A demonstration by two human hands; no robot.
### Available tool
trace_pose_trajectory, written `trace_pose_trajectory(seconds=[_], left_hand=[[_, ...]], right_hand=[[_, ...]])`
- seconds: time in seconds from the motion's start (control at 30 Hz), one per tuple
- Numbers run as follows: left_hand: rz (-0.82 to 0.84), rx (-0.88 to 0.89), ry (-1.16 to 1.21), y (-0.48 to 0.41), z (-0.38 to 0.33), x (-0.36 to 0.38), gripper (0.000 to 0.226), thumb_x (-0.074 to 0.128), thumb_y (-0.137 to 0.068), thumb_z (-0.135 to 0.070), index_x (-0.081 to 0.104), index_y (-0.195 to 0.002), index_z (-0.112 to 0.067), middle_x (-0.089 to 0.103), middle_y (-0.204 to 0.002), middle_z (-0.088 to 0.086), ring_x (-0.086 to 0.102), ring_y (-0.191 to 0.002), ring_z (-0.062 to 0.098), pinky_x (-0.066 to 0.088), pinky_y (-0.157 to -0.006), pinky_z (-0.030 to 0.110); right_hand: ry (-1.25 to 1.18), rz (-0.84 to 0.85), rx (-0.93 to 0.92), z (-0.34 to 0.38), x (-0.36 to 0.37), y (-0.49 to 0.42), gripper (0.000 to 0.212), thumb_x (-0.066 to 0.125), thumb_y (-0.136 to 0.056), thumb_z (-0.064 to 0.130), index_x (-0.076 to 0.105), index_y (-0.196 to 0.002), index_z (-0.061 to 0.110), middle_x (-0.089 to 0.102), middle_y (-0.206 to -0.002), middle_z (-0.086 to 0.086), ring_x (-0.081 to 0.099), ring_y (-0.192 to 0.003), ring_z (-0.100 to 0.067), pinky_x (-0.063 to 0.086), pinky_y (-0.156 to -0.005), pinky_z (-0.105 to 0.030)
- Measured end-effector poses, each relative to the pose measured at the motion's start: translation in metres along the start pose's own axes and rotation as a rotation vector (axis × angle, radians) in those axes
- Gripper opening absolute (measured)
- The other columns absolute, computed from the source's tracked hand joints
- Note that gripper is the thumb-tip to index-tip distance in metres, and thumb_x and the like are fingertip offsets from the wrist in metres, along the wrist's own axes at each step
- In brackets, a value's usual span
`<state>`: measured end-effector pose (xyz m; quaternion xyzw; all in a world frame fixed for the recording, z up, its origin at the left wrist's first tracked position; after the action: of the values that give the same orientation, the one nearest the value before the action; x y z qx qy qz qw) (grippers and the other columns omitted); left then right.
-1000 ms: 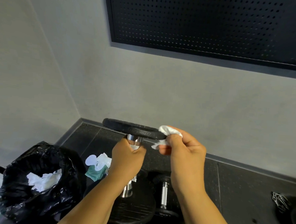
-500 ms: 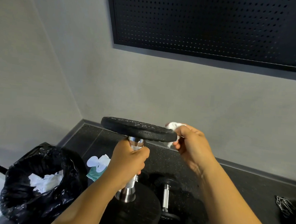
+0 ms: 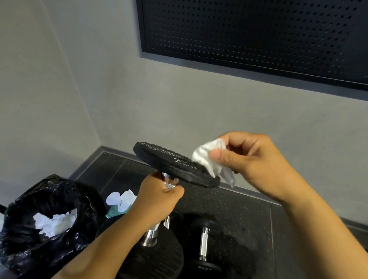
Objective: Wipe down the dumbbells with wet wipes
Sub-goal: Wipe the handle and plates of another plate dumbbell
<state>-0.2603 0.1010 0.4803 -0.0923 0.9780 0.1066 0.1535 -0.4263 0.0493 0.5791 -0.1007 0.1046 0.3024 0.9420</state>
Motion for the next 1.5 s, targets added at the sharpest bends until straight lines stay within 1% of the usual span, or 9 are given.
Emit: trace_pose_trajectory(seconds=[0.07, 0.17, 0.33, 0.5, 0.77, 0.93, 1.13, 1.23, 1.5], left_hand=[[-0.002, 0.001, 0.001, 0.000, 0.001, 0.000, 0.036, 0.055, -0.080, 0.000, 0.042, -0.052, -0.019, 0.038, -0.042, -0.008, 0.033, -0.036, 0.006, 0.031, -0.044, 0.023], [0.007, -0.004, 0.027, 0.001, 0.001, 0.001, 0.024, 0.057, -0.082, -0.002, 0.048, -0.063, -0.013, 0.042, -0.044, -0.008, 0.037, -0.034, 0.003, 0.033, -0.042, 0.020], [0.023, 0.031, 0.020, 0.008, -0.003, 0.004, 0.034, 0.061, -0.086, -0.009, 0.043, -0.059, -0.018, 0.041, -0.036, -0.012, 0.039, -0.032, 0.001, 0.030, -0.039, 0.012], [0.034, 0.033, -0.014, 0.015, -0.010, 0.009, 0.042, 0.061, -0.088, -0.011, 0.038, -0.054, -0.020, 0.039, -0.030, -0.013, 0.037, -0.027, -0.001, 0.027, -0.035, 0.008], [0.026, 0.002, -0.012, 0.010, -0.001, 0.015, 0.040, 0.061, -0.088, -0.011, 0.042, -0.054, -0.018, 0.041, -0.033, -0.012, 0.039, -0.028, 0.000, 0.029, -0.035, 0.009], [-0.014, 0.047, -0.079, 0.006, 0.008, 0.014, 0.032, 0.063, -0.084, -0.009, 0.047, -0.057, -0.016, 0.046, -0.040, -0.010, 0.042, -0.036, 0.000, 0.034, -0.040, 0.013], [0.041, 0.061, -0.209, 0.006, 0.016, 0.016, 0.022, 0.064, -0.085, -0.024, 0.055, -0.066, -0.020, 0.052, -0.054, -0.008, 0.049, -0.050, 0.004, 0.038, -0.051, 0.021], [0.098, 0.088, -0.220, 0.009, 0.017, 0.019, 0.020, 0.063, -0.079, -0.039, 0.056, -0.063, -0.030, 0.054, -0.052, -0.012, 0.050, -0.052, 0.006, 0.038, -0.052, 0.024], [0.187, 0.174, -0.270, 0.020, 0.010, 0.028, 0.018, 0.061, -0.075, -0.034, 0.054, -0.058, -0.034, 0.056, -0.053, -0.014, 0.049, -0.054, 0.006, 0.046, -0.059, 0.028]], right_hand=[[0.007, 0.110, -0.040, 0.009, 0.017, 0.005, 0.024, 0.063, -0.083, 0.019, 0.064, -0.086, -0.004, 0.056, -0.059, -0.022, 0.046, -0.043, -0.021, 0.041, -0.048, -0.034], [-0.012, 0.135, -0.072, 0.006, 0.030, 0.005, 0.026, 0.063, -0.082, 0.020, 0.062, -0.087, -0.006, 0.052, -0.061, -0.028, 0.043, -0.037, -0.017, 0.037, -0.040, -0.020], [0.024, 0.037, 0.036, -0.028, 0.023, -0.011, 0.032, 0.061, -0.089, 0.013, 0.051, -0.083, -0.017, 0.046, -0.057, -0.012, 0.039, -0.041, -0.007, 0.033, -0.041, -0.016], [0.148, -0.059, 0.114, -0.059, 0.014, -0.028, 0.027, 0.062, -0.090, 0.013, 0.050, -0.066, 0.012, 0.046, -0.051, 0.006, 0.039, -0.042, -0.002, 0.034, -0.045, -0.016], [0.322, -0.093, 0.230, -0.076, 0.011, -0.036, 0.027, 0.066, -0.089, 0.023, 0.051, -0.068, 0.014, 0.052, -0.057, 0.001, 0.045, -0.051, -0.012, 0.038, -0.054, -0.026], [0.179, 0.017, 0.174, -0.055, 0.028, -0.019, 0.029, 0.063, -0.091, 0.025, 0.056, -0.083, -0.003, 0.052, -0.066, -0.011, 0.044, -0.056, -0.014, 0.037, -0.053, -0.025], [-0.061, 0.075, 0.069, -0.022, 0.044, 0.011, 0.023, 0.056, -0.093, 0.013, 0.052, -0.082, -0.006, 0.055, -0.055, -0.003, 0.051, -0.047, -0.005, 0.040, -0.045, -0.015], [-0.072, 0.072, -0.007, -0.008, 0.056, 0.008, 0.018, 0.058, -0.093, 0.013, 0.056, -0.086, -0.003, 0.062, -0.068, -0.022, 0.064, -0.060, -0.026, 0.055, -0.058, -0.040], [0.172, -0.076, -0.052, -0.026, 0.052, -0.042, 0.021, 0.061, -0.092, 0.021, 0.058, -0.078, 0.007, 0.043, -0.055, 0.004, 0.037, -0.049, -0.006, 0.033, -0.052, -0.024]])
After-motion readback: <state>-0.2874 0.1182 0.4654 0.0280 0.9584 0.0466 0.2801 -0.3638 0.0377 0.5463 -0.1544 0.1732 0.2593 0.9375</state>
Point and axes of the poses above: each hand's wrist, its own y-axis away from the middle knuckle, its own x-axis out of the palm, z = x × y, the point moved 4 cm from there along -y, towards the middle knuckle
